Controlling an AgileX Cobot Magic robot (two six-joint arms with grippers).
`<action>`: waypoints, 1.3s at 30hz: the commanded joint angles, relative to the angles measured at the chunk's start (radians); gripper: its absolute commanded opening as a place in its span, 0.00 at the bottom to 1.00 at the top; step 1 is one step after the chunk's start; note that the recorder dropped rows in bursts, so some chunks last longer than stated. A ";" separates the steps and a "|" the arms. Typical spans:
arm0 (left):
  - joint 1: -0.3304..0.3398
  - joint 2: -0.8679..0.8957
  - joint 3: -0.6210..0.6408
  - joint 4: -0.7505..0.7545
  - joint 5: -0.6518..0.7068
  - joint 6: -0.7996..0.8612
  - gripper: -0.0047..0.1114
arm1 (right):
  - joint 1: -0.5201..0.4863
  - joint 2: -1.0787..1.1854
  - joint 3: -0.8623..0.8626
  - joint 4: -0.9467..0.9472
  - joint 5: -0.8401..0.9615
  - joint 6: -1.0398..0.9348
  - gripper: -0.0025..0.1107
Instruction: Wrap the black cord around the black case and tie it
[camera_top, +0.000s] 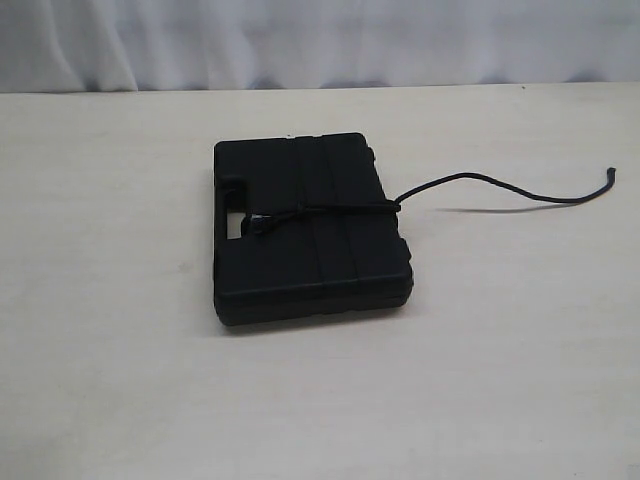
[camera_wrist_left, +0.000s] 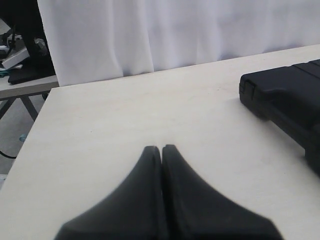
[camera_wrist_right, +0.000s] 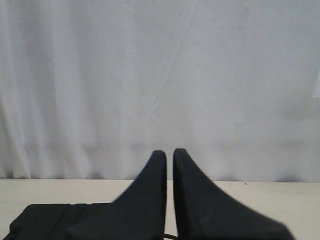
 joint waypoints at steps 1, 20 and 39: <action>-0.005 -0.002 0.003 -0.004 -0.003 0.001 0.04 | -0.003 -0.024 0.031 -0.011 -0.008 -0.013 0.06; -0.005 -0.002 0.003 -0.006 -0.003 0.001 0.04 | -0.003 -0.172 0.255 -0.234 -0.181 0.108 0.06; -0.005 -0.002 0.003 -0.004 -0.001 0.001 0.04 | -0.005 -0.254 0.255 -0.300 0.293 0.150 0.06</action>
